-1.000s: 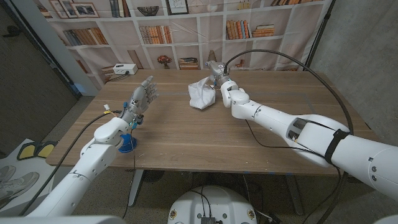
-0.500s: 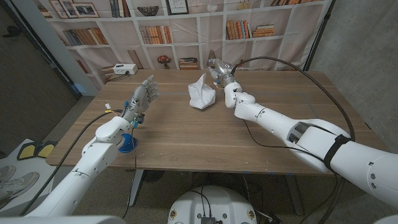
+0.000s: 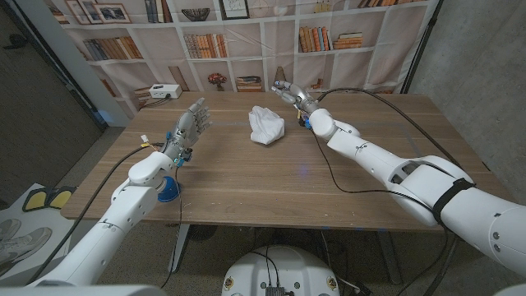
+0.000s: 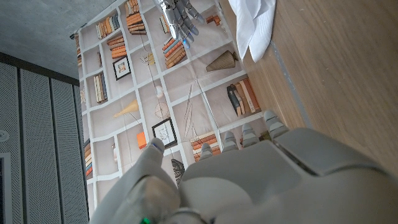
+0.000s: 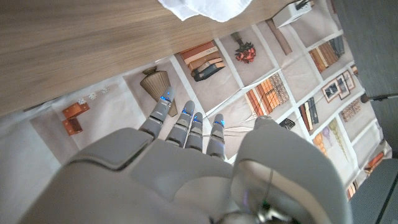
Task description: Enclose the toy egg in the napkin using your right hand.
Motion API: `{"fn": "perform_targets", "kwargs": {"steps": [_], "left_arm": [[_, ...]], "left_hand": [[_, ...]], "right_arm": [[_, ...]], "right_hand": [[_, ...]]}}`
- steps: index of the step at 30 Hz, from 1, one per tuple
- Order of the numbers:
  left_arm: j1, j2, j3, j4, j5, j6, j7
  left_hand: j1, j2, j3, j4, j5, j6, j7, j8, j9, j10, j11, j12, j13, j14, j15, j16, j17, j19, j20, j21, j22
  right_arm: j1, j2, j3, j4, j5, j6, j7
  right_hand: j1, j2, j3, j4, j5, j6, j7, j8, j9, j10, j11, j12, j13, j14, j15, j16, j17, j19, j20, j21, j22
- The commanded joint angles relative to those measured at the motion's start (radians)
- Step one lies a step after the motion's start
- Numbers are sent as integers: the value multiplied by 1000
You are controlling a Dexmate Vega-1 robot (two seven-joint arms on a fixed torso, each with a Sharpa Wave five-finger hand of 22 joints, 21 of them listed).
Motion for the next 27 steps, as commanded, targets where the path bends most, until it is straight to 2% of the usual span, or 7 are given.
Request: {"fn": "perform_targets", "kwargs": {"steps": [1,5,8,10,18,24,27], "left_arm": [[-15,-3,5,23,-3,-13,-13],[-14,-2,3,25,-7,-15,-16],[-12,-2,0,28,-8,-20,-16],[-12,-2,-1,33,-10,-26,-21],[-5,-2,-10,45,-21,-52,-42],[-4,-2,-21,64,-40,-78,-74],[-9,-5,-23,81,-50,-91,-94]], "left_hand": [[7,5,0,-3,9,-16,6,-1,3,-12,1,-3,2,-8,-4,-1,2,-6,10,7,3],[7,5,0,-2,9,-16,2,-1,3,-18,-8,-5,2,-12,-9,-1,2,-6,13,7,2],[7,6,0,-2,10,-16,2,-1,2,-26,-14,-9,2,-14,-10,-2,2,-7,16,6,2],[7,6,0,-2,10,-16,-1,-1,2,-35,-27,-12,1,-20,-13,-4,2,-14,19,3,2],[7,7,0,-2,10,-15,-2,-1,2,-40,-31,-13,0,-26,-14,-4,1,-28,24,-2,1],[8,7,0,-2,10,-14,-3,-1,2,-39,-31,-13,0,-26,-15,-4,1,-29,30,-3,1],[8,8,0,-2,10,-13,-4,-1,2,-39,-31,-12,-1,-26,-16,-3,1,-29,31,-3,1]], "right_arm": [[9,-15,92,79,191,231,272],[-8,-26,119,53,241,224,342],[-40,-50,138,-9,258,198,354],[-73,-70,154,-71,272,167,348],[-211,-150,223,-301,323,63,289],[-315,-195,275,-438,369,0,232],[-354,-203,298,-478,402,-23,215]], "right_hand": [[-33,-17,-21,0,4,-12,-11,-3,1,-18,-5,-2,-4,-17,11,-4,-10,-21,10,-16,0],[-52,-25,-31,-2,7,-23,-13,-3,0,-22,-5,0,-7,-31,23,-6,-17,-35,22,-27,0],[-57,-27,-34,-2,8,-25,-12,-3,0,-21,-3,1,-8,-35,25,-6,-19,-36,24,-29,0],[-61,-28,-36,-3,8,-26,-10,-3,0,-20,0,2,-8,-37,25,-6,-21,-36,26,-31,0],[-77,-35,-45,-6,10,-11,3,5,-1,-3,8,11,-12,-36,30,-3,-29,-35,30,-36,0],[-84,-40,-49,-13,12,3,6,11,-2,16,20,18,-15,-30,34,1,-39,-30,31,-42,1],[-86,-41,-50,-17,13,12,14,14,-3,22,26,20,-16,-27,34,3,-44,-28,31,-44,1]]}}
